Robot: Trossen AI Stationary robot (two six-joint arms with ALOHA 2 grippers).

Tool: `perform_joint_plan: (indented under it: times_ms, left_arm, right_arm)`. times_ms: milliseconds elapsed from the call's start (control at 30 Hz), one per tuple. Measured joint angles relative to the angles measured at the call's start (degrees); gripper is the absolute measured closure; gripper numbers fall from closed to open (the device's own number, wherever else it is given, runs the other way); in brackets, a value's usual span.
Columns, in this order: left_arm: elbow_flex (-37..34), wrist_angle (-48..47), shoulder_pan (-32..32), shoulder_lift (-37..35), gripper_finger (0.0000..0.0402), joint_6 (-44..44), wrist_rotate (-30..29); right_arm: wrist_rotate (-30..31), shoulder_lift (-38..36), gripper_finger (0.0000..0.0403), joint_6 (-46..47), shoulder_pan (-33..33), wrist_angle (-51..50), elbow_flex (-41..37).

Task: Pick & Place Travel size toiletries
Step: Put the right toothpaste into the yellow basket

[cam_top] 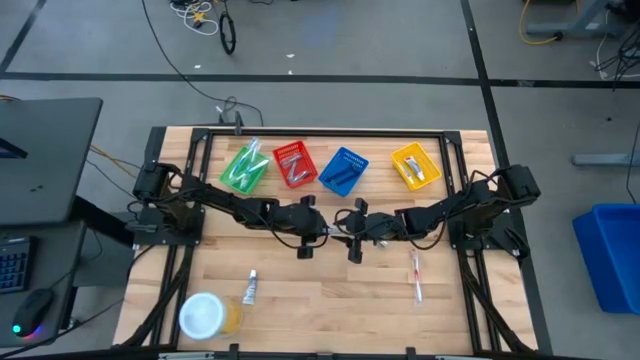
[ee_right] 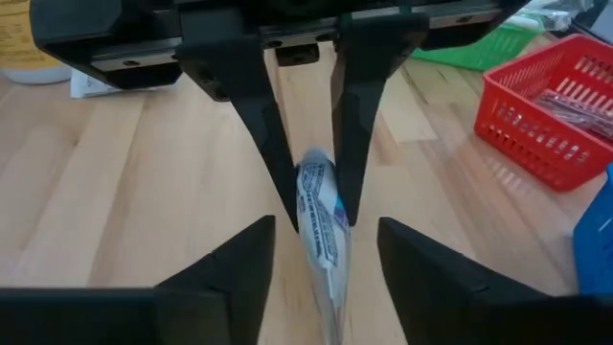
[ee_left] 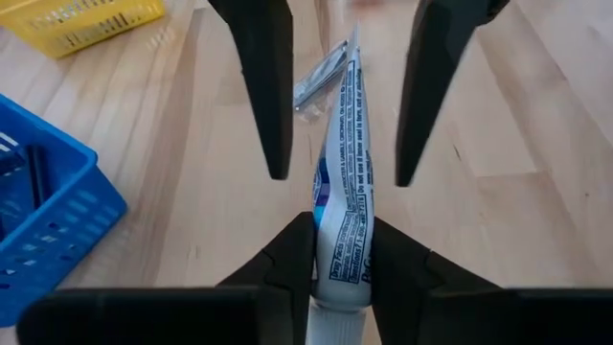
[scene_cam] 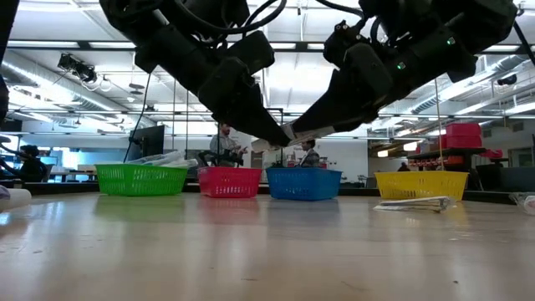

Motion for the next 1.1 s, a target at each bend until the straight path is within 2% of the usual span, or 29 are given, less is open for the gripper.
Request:
perform_joint_plan:
  times_ms: [300,433,767,1100]
  left_arm:
    - [0.0,0.3,0.1,0.0,0.0320,1.7,-0.2]
    - [0.0,0.3,0.1,0.0,0.0315,1.7,-0.2]
    - [0.0,0.3,0.0,0.0,0.0314,1.6,-0.1]
    - [0.0,0.4,0.0,0.0,0.0268,1.5,0.0]
  right_arm:
    - [0.3,0.0,0.0304,0.0,-0.5,-1.9,0.0]
    - [0.3,0.0,0.0332,-0.1,-0.5,-1.7,0.0]
    - [0.1,0.0,0.0345,-0.1,-0.5,-1.9,0.0]
    - [0.2,0.0,0.0354,1.3,-0.5,-5.1,0.0]
